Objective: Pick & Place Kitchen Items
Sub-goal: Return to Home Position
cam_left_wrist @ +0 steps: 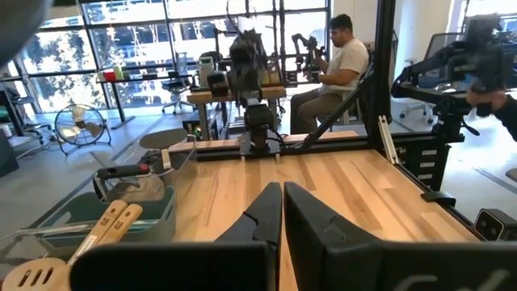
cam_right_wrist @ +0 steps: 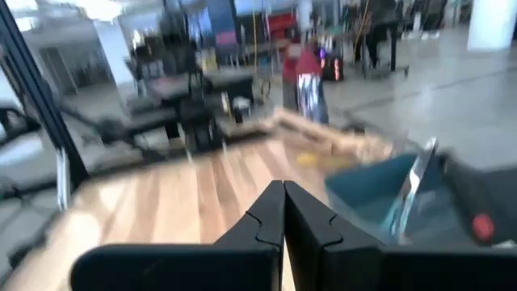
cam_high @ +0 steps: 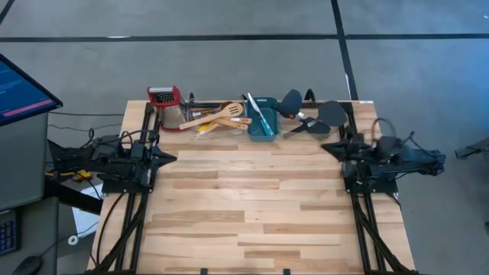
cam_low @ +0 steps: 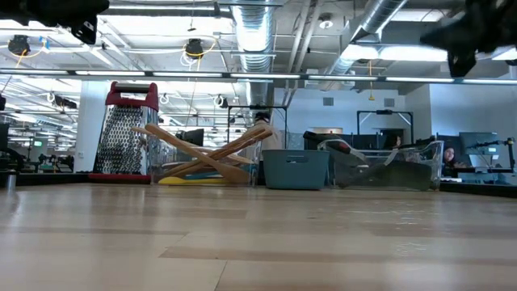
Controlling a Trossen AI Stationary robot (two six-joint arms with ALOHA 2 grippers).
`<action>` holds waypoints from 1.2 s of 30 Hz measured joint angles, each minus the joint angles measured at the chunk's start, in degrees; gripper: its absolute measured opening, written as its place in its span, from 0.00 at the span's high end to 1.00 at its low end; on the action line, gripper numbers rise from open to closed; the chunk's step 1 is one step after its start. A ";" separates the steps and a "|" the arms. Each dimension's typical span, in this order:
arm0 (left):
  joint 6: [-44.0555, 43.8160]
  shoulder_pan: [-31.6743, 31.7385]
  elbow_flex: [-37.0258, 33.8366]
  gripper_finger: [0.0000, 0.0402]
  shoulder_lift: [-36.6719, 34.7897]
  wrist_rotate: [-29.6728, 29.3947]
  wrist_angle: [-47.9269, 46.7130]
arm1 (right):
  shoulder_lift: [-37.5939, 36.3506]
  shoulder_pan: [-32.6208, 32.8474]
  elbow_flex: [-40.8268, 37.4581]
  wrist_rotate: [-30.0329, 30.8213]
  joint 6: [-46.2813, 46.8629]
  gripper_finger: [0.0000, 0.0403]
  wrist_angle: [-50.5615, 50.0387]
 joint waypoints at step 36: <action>-2.94 0.00 -12.86 1.00 0.02 0.37 5.95 | 0.02 7.13 -15.20 -15.40 -6.24 1.00 8.82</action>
